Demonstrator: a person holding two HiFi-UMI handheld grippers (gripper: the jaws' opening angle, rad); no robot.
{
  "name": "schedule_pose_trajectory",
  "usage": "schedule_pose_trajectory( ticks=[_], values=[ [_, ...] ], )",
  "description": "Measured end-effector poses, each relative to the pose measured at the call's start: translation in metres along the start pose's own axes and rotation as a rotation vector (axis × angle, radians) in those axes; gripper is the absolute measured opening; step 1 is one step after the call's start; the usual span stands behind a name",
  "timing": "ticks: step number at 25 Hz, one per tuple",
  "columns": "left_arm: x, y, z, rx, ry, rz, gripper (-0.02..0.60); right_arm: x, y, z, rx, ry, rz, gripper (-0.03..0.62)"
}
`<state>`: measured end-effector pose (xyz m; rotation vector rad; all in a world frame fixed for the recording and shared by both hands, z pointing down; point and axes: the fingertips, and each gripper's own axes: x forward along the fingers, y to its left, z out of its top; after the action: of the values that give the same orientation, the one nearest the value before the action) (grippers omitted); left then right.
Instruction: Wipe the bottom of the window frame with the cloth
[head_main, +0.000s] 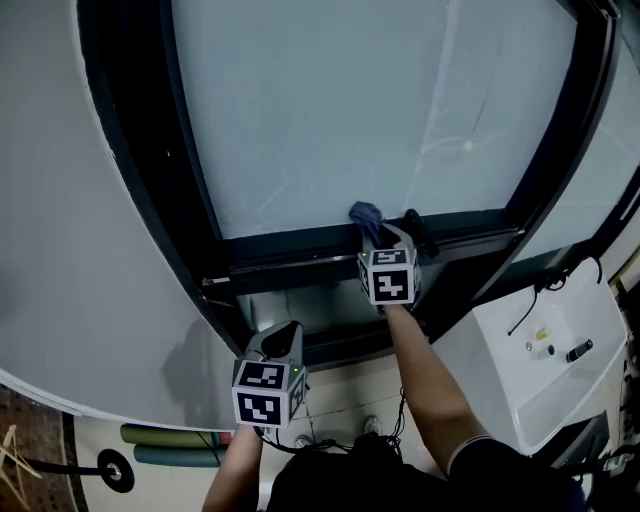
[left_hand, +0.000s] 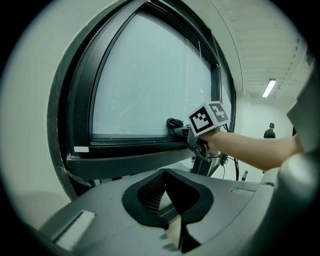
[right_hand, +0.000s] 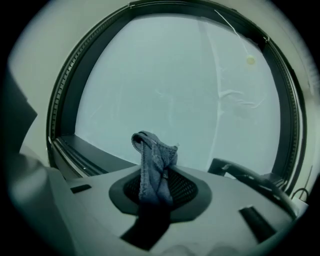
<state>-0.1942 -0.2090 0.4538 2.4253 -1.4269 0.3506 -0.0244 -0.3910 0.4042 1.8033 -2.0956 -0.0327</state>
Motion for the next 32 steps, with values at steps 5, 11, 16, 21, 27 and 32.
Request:
schedule_pose_trajectory(
  ticks=[5, 11, 16, 21, 27, 32],
  values=[
    [-0.006, 0.015, -0.011, -0.033, 0.009, 0.022, 0.008, 0.009, 0.011, 0.002, -0.044, 0.023, 0.012, 0.091],
    [-0.014, 0.021, -0.017, -0.049, 0.008, 0.034, 0.008, 0.004, 0.065, 0.014, -0.064, 0.024, 0.142, 0.089],
    [-0.027, 0.029, -0.029, -0.063, 0.025, 0.053, 0.008, -0.002, 0.134, 0.032, -0.073, 0.013, 0.255, 0.087],
    [-0.051, 0.044, -0.030, -0.085, 0.002, 0.109, 0.008, -0.002, 0.202, 0.049, -0.113, 0.008, 0.364, 0.087],
    [-0.075, 0.049, -0.030, -0.089, -0.022, 0.157, 0.008, -0.005, 0.261, 0.064, -0.149, -0.013, 0.452, 0.087],
    [-0.082, 0.051, -0.033, -0.091, -0.022, 0.172, 0.008, -0.006, 0.277, 0.064, -0.154, -0.020, 0.474, 0.087]
  ],
)
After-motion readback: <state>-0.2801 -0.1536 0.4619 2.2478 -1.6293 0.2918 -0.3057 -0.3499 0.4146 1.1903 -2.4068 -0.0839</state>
